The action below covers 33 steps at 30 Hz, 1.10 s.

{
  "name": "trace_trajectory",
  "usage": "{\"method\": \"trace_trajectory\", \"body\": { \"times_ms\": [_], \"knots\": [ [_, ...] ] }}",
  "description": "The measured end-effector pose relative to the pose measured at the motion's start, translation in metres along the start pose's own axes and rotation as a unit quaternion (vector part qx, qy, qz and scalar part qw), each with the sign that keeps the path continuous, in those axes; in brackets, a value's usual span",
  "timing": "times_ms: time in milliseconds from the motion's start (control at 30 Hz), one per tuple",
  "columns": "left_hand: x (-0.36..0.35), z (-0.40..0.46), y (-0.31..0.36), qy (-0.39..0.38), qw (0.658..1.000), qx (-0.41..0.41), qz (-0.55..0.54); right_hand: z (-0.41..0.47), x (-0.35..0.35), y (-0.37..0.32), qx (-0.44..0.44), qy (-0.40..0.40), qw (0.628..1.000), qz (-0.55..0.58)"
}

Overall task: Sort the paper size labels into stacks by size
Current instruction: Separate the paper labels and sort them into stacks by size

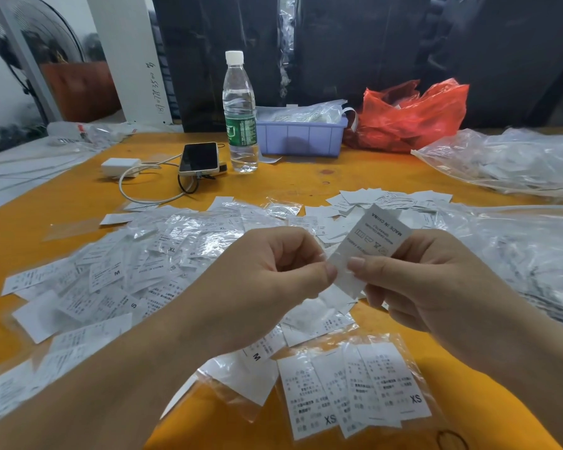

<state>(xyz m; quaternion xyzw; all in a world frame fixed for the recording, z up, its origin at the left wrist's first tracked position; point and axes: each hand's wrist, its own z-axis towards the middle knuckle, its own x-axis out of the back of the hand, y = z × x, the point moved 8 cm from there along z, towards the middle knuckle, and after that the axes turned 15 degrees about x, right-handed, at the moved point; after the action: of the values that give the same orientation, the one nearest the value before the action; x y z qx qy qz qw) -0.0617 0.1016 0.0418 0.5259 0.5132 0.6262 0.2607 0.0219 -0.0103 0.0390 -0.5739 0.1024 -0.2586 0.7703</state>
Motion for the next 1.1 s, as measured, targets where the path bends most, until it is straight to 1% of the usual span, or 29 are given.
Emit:
{"method": "trace_trajectory", "body": {
  "times_ms": [133, 233, 333, 533, 667, 733, 833, 933, 1033, 1100],
  "knots": [
    [-0.001, 0.0, 0.002, -0.007, 1.0, -0.011, -0.006, 0.0, -0.003, -0.002, 0.006, -0.013, 1.0, -0.005],
    [-0.001, -0.001, 0.003, -0.012, 1.0, -0.017, -0.014, 0.0, -0.002, -0.001, 0.005, -0.003, 1.0, 0.004],
    [-0.001, 0.0, 0.002, -0.02, 0.999, -0.011, -0.025, -0.001, -0.001, -0.001, 0.004, 0.003, 1.0, 0.01],
    [-0.006, 0.0, 0.001, -0.046, 0.999, -0.008, -0.028, -0.002, -0.007, -0.002, 0.0, -0.011, 1.0, 0.021],
    [-0.005, 0.001, -0.002, -0.086, 0.993, 0.022, -0.079, -0.001, 0.0, -0.004, -0.004, 0.017, 0.999, 0.039],
    [-0.006, 0.002, -0.004, -0.09, 0.992, 0.035, -0.08, 0.0, 0.0, -0.008, 0.007, 0.012, 0.999, 0.052],
    [-0.005, 0.004, -0.007, -0.067, 0.995, 0.04, -0.058, 0.0, -0.006, -0.01, 0.007, -0.016, 0.998, 0.053],
    [-0.002, 0.005, -0.009, -0.031, 0.998, 0.038, -0.034, -0.001, -0.009, -0.006, -0.009, -0.023, 0.998, 0.055],
    [0.006, 0.003, -0.009, 0.045, 0.999, 0.025, 0.006, -0.001, -0.007, -0.002, -0.027, -0.017, 0.996, 0.077],
    [0.011, -0.001, -0.003, 0.107, 0.993, -0.006, 0.048, -0.001, -0.006, 0.0, -0.038, -0.011, 0.995, 0.088]
  ]
}}
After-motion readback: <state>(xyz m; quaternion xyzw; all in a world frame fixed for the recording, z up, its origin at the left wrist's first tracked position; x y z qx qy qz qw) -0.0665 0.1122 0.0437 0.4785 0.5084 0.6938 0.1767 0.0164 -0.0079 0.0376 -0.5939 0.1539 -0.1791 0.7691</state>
